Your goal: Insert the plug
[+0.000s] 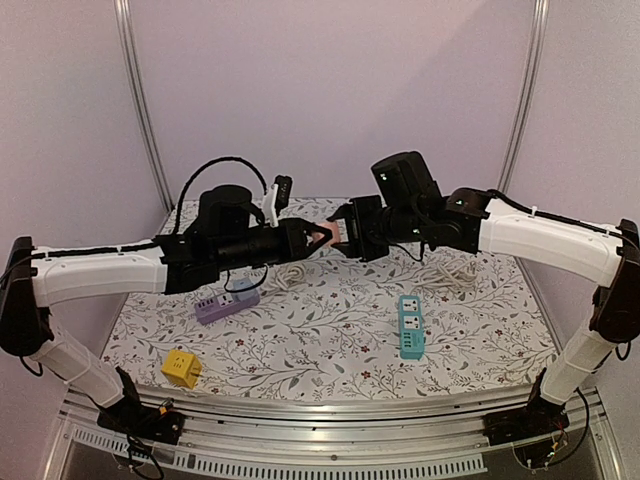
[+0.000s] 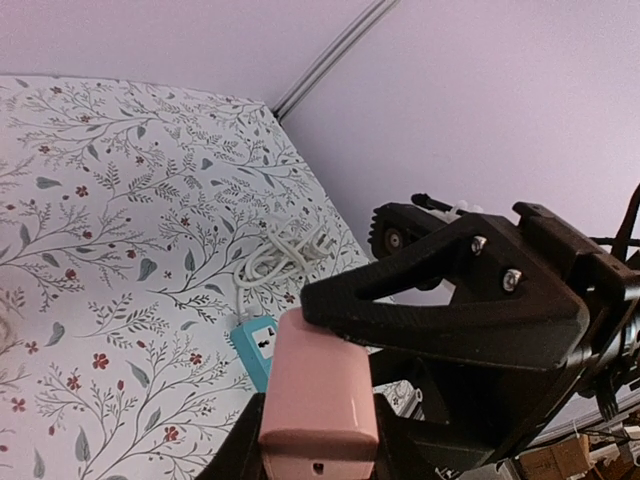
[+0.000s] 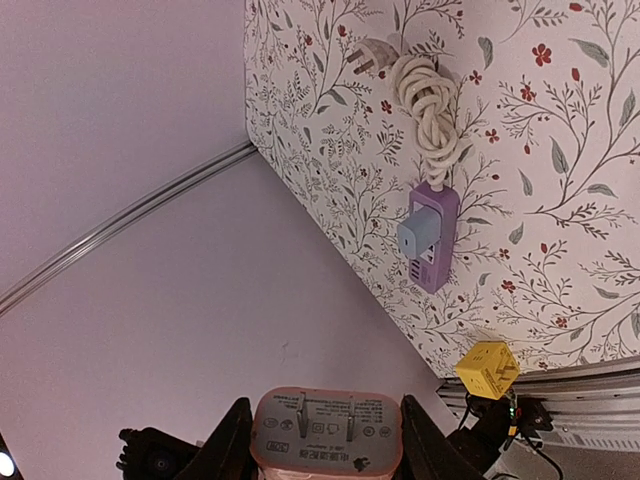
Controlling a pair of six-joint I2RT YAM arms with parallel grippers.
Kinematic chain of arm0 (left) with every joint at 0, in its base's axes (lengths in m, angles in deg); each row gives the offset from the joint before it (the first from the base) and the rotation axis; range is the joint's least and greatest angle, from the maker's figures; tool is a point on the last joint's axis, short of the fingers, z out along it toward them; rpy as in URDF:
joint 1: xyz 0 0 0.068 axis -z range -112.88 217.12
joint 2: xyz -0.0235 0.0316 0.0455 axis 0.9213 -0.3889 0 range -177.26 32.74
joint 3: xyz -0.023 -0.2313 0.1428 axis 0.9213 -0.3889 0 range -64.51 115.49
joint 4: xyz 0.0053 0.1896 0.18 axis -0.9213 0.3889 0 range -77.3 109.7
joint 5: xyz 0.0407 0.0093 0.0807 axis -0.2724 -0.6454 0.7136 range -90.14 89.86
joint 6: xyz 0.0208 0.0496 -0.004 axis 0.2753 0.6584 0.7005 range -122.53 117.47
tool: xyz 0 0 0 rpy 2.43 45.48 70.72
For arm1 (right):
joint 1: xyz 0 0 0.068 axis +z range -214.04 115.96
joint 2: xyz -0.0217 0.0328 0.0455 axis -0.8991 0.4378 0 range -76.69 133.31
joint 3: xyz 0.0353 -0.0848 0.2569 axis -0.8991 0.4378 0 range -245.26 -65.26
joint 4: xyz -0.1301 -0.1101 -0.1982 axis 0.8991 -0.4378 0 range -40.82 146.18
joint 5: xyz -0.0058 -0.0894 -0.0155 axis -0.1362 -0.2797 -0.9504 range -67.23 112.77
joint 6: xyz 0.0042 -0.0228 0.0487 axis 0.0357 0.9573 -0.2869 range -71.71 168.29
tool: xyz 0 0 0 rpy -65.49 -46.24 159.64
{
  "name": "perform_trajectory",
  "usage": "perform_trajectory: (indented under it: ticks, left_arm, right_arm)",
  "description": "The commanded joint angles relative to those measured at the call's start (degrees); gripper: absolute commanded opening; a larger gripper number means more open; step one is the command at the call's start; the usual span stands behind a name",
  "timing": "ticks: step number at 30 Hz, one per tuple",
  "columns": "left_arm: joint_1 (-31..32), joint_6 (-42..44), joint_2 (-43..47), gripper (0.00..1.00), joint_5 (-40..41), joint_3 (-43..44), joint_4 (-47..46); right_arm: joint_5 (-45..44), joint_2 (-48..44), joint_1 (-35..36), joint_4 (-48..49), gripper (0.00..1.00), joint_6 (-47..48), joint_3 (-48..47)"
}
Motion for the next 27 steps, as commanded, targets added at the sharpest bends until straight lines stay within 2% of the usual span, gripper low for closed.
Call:
perform_trajectory:
  ticks: [1,3,5,8,9,12,20,24,27]
  left_arm:
    - [0.8,1.5,-0.4,0.02,-1.8,1.3,-0.7]
    - [0.8,1.3,-0.2,0.0,-1.9,1.3,-0.5]
    - [0.8,1.1,0.2,0.0,-1.8,1.3,0.1]
    - [0.8,1.5,1.2,0.0,-1.7,2.1,3.7]
    - [0.8,1.8,1.8,0.0,-1.9,2.5,5.6]
    - [0.6,3.9,4.1,0.0,-2.9,3.7,13.2]
    - [-1.5,14.3,11.2,0.0,0.3,10.9,45.3]
    - [-2.3,16.8,15.7,0.0,4.4,12.6,56.2]
    - [-2.5,18.3,19.3,0.0,5.5,12.5,60.0]
  right_arm:
    - [0.1,-2.1,0.4,1.0,0.22,-8.0,-0.4]
    - [0.1,-2.5,0.5,1.0,0.23,-7.7,0.3]
    - [0.1,-3.1,0.4,1.5,0.35,-7.4,1.3]
    - [-0.7,-4.4,0.5,2.2,0.88,-5.3,2.7]
    - [-1.2,-5.1,0.4,1.8,0.97,-4.0,3.0]
    - [-1.6,-6.6,-0.1,1.4,0.99,0.0,4.7]
    - [2.0,-13.0,-3.7,-1.8,0.99,11.6,13.7]
    - [2.5,-15.4,-5.7,-6.4,0.99,23.2,15.5]
    - [2.1,-15.5,-6.7,-12.0,0.99,33.0,13.4]
